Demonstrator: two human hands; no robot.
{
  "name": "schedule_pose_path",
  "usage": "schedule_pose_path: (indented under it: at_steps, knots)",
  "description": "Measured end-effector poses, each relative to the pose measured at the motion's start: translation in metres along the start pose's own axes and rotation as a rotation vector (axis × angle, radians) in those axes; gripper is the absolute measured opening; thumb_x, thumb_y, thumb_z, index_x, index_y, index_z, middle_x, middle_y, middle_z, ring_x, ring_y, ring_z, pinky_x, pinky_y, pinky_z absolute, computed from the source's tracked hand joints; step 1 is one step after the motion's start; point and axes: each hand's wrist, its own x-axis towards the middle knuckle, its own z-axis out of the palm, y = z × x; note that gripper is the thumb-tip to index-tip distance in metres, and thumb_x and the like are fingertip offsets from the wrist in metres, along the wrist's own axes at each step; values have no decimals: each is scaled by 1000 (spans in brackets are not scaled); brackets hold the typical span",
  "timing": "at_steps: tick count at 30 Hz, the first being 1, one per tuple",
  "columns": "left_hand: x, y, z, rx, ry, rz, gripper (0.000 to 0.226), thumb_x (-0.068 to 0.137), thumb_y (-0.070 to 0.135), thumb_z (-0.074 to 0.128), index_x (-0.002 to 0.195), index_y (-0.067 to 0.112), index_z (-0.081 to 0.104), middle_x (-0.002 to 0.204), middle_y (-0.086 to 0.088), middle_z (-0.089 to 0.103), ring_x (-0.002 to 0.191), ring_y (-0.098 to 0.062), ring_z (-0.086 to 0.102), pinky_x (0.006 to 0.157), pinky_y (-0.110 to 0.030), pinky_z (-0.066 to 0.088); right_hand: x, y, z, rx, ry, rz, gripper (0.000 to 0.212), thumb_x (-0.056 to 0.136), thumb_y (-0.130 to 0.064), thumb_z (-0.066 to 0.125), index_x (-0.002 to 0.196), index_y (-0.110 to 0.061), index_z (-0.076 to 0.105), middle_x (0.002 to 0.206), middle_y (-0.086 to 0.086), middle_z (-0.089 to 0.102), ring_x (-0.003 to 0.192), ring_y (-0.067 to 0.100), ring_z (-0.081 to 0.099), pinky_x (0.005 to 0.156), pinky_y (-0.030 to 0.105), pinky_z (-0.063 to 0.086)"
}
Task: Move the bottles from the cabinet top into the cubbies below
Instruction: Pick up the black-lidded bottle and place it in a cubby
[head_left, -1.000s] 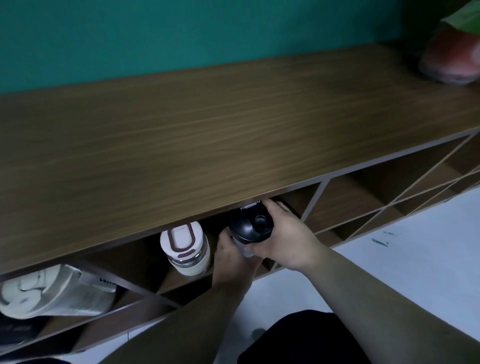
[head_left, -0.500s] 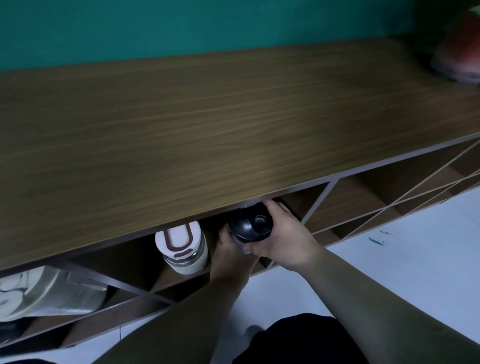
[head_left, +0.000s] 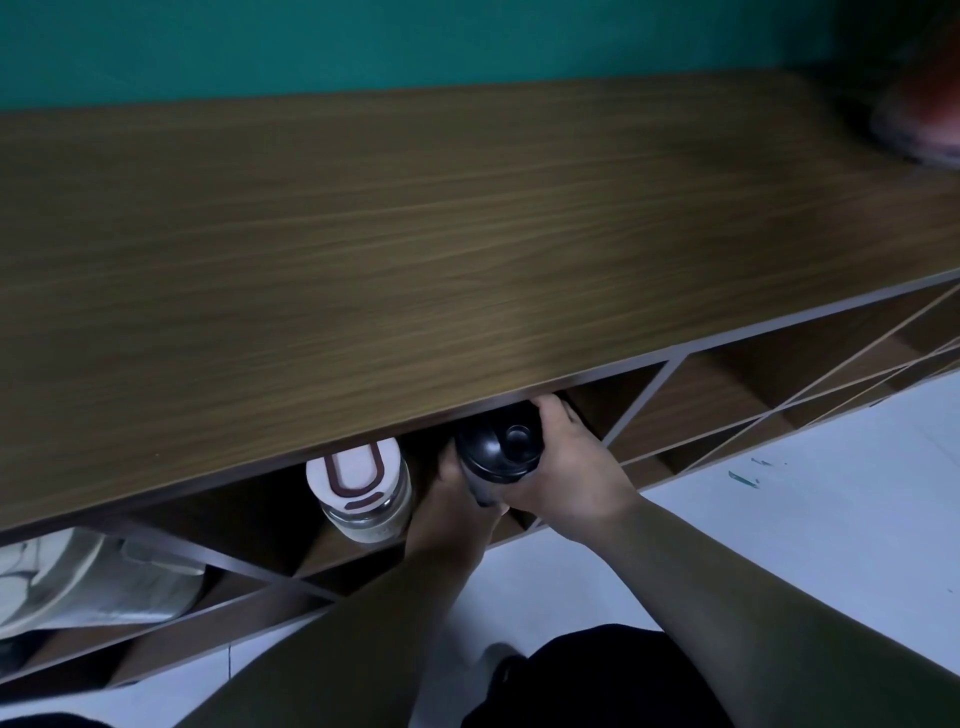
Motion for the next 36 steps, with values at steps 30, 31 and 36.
schedule_pose_path:
  at_steps: [30,31,36]
  knots:
    - [1,-6,6,38,43,45,79,77,26,86,145,22,46,133,2,69,125,-19,63,95,-23,45,-1,-1,1,-12,-14,8,94,59,-55,84,139,-43,37,128,-14,50,118,9,56,92,29,49]
    - [0,-5,5,31,41,42,78,78,25,86,145,21,46,133,1,69,126,-19,63,93,-22,43,-2,-1,1,-8,-15,13,94,59,-55,84,139,-45,37,128,-14,50,117,9,56,93,31,50]
    - [-6,-4,2,-2,25,26,83,77,23,87,148,23,44,135,3,66,128,-18,61,94,-20,38,-5,-2,-2,38,-27,24,104,53,-56,85,140,-54,28,134,-13,51,119,11,57,94,39,54]
